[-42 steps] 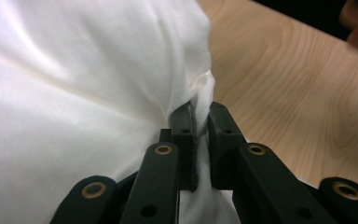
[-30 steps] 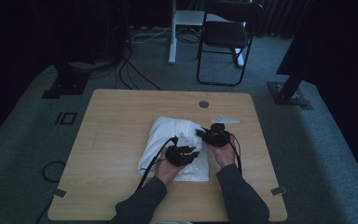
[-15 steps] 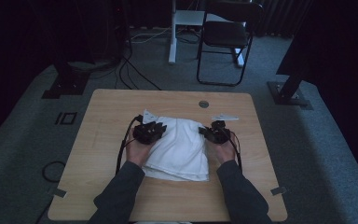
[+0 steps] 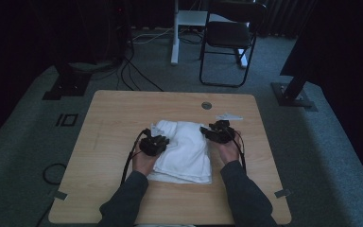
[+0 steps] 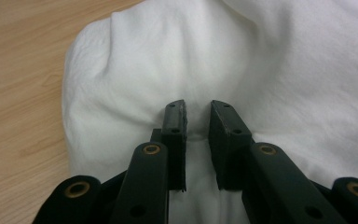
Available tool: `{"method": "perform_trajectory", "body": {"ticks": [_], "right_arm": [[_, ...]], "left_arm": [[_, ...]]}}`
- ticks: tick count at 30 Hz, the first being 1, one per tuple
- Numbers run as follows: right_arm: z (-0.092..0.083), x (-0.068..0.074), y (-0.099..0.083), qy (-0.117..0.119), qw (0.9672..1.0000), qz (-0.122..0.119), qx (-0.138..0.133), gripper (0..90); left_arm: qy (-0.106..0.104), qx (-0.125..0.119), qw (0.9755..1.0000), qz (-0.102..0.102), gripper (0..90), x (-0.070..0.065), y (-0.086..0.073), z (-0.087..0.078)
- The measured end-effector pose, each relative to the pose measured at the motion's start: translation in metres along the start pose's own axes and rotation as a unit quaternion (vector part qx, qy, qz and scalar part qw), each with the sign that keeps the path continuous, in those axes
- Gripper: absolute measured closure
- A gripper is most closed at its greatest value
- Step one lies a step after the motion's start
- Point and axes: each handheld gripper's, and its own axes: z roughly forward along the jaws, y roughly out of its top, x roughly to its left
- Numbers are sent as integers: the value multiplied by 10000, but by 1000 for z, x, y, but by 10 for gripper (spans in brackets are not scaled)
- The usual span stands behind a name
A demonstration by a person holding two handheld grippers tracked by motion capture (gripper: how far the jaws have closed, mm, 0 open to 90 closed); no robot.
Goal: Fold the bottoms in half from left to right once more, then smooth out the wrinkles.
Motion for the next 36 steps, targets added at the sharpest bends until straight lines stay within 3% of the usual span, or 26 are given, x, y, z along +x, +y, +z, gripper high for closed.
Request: {"method": "perform_trajectory", "body": {"ticks": [4, 7, 15, 16, 19, 20, 22, 27, 28, 30, 32, 33, 36], "right_arm": [[-7, 2, 9, -53, 9997, -49, -212, 409], [-5, 8, 14, 86, 9995, -214, -232, 396], [19, 16, 6, 358, 9986, -318, 238, 419], [22, 16, 5, 383, 9983, -314, 316, 444], [26, 15, 2, 567, 9964, -381, 494, 690], [26, 15, 2, 567, 9964, -381, 494, 690], [24, 14, 2, 423, 9964, -441, 582, 843], [7, -7, 5, 131, 9988, -133, 442, 854], [4, -11, 4, 17, 9989, -165, 434, 900], [-2, -17, 1, -755, 9952, -336, 525, 890], [-13, -27, -1, -463, 9980, 87, 410, 718], [-19, -25, -1, -397, 9986, 81, 337, 654], [-29, -9, 2, 63, 9996, -262, 92, 533]], "left_arm": [[63, 9, 10000, 35, 772, -1, -1, 1], [97, 0, 9999, 73, 772, -2, -2, 1], [77, -68, 9999, 7, 773, -1, -4, 1], [81, -74, 9999, 3, 772, -1, -5, 1], [106, -79, 9999, 21, 772, -2, -5, 1], [106, -79, 9999, 21, 773, -2, -5, 1], [123, -62, 9999, 5, 775, -2, -5, 2], [175, -41, 9998, 47, 782, -3, -5, 2], [213, -21, 9998, 42, 783, -3, -5, 2], [189, -46, 9998, -74, 783, -1, -6, 2], [194, -79, 9997, -139, 782, -1, -7, 2], [238, -80, 9996, -112, 782, -2, -6, 2], [330, -89, 9993, -136, 779, -7, -6, 3]]}}
